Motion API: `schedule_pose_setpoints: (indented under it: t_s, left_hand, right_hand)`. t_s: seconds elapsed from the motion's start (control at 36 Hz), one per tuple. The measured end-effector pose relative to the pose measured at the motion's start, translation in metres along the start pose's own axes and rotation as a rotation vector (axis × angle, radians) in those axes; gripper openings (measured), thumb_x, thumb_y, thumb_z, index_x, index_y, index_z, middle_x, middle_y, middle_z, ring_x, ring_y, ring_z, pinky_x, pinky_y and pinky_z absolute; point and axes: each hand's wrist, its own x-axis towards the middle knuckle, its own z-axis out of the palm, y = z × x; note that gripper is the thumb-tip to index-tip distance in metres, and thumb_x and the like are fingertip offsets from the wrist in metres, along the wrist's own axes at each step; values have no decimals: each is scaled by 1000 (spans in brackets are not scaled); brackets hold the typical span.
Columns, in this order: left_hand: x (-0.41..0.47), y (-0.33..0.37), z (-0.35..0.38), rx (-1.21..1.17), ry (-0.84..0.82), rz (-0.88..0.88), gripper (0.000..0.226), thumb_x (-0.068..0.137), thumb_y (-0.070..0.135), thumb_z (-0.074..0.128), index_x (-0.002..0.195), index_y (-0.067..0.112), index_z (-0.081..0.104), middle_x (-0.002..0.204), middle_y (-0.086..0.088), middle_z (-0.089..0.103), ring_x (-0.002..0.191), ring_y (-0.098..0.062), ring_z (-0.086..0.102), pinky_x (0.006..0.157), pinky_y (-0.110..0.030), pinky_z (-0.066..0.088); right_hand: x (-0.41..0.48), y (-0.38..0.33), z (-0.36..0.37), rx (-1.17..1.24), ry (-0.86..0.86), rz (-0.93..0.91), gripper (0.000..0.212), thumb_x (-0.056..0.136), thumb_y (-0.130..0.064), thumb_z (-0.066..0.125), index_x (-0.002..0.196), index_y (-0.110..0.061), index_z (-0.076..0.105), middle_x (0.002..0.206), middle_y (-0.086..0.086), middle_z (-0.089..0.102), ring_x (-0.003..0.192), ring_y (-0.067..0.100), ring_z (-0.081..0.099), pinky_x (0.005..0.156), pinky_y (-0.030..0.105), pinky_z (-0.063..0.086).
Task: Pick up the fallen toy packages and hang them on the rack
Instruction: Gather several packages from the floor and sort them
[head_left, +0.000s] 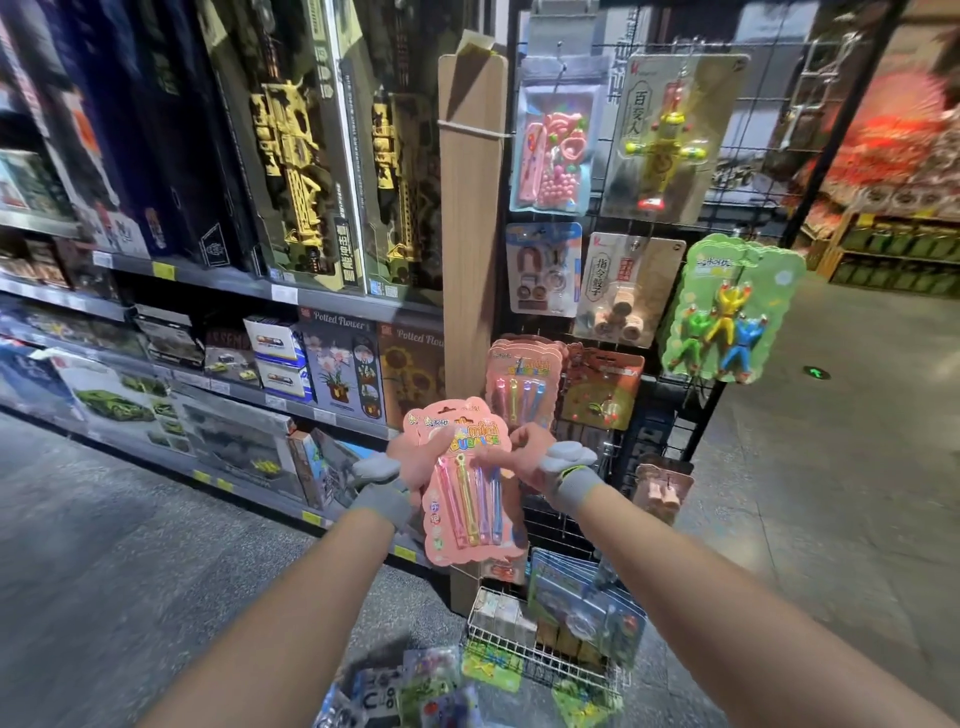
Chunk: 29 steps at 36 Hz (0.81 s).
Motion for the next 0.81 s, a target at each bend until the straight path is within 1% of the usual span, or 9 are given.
schedule_pose_setpoints:
  t_s: [0.03, 0.06, 0.14, 0.19, 0.31, 0.42, 0.56, 0.64, 0.81]
  left_hand:
    - [0, -2, 2, 2, 9, -13, 92, 36, 85, 76, 102, 22, 64, 106, -10, 72, 96, -28, 70, 89, -49, 56]
    - [-4, 0, 3, 1, -18, -25, 88, 42, 82, 78, 101, 19, 64, 104, -11, 72, 94, -28, 70, 88, -49, 56]
    - [-41, 25, 12, 20, -45, -91, 39, 85, 47, 70, 90, 10, 58, 91, -13, 69, 83, -26, 67, 69, -32, 54]
    - [-45, 27, 12, 49, -17, -117, 41, 83, 48, 72, 98, 11, 62, 92, -13, 73, 83, -26, 71, 70, -35, 56]
    - [-40, 26, 12, -4, -59, -144, 56, 69, 53, 82, 101, 11, 65, 92, -15, 75, 87, -32, 74, 88, -51, 56]
    - [-26, 15, 10, -58, -67, -184, 64, 65, 50, 86, 110, 10, 63, 94, -18, 75, 88, -36, 73, 86, -57, 55]
    - [12, -10, 1, -77, -122, -199, 93, 41, 56, 96, 115, 9, 64, 101, -17, 74, 94, -38, 71, 90, -57, 53]
    - [3, -3, 0, -63, -127, -190, 89, 46, 53, 95, 113, 6, 62, 100, -19, 74, 94, -38, 71, 91, -58, 52]
    - [-32, 23, 3, -101, -56, -149, 48, 78, 29, 82, 114, 3, 64, 94, -19, 75, 87, -35, 73, 87, -57, 55]
  right_hand:
    - [-3, 1, -2, -1, 0, 0, 55, 67, -43, 86, 93, -14, 48, 88, 3, 55, 72, 14, 44, 59, 26, 37]
    - [-5, 3, -4, 3, -3, -13, 52, 67, -39, 87, 88, -15, 47, 86, 3, 55, 71, 14, 45, 61, 27, 38]
    - [-5, 7, -6, -3, -3, 2, 46, 65, -35, 88, 86, -15, 52, 93, 6, 64, 80, 18, 56, 71, 35, 49]
    - [-7, 7, -7, -7, 11, 3, 46, 64, -37, 88, 88, -17, 54, 98, 6, 66, 87, 21, 61, 79, 39, 53]
    - [-11, 10, -11, 57, 5, 9, 42, 69, -33, 86, 89, -15, 55, 93, 3, 67, 83, 18, 63, 69, 31, 54]
    - [-8, 13, -15, 74, 27, 25, 44, 65, -32, 89, 91, -12, 58, 96, 7, 71, 89, 25, 67, 84, 44, 56]
    - [-14, 9, -22, 31, 57, 22, 34, 69, -26, 85, 83, -14, 56, 92, 7, 66, 85, 23, 60, 80, 43, 55]
    - [-13, 9, -25, 15, 52, 13, 39, 71, -33, 84, 91, -13, 57, 95, 6, 66, 87, 22, 62, 81, 42, 54]
    - [-9, 5, -30, 34, 56, 11, 36, 75, -29, 82, 96, -13, 58, 93, 5, 69, 88, 20, 65, 77, 38, 56]
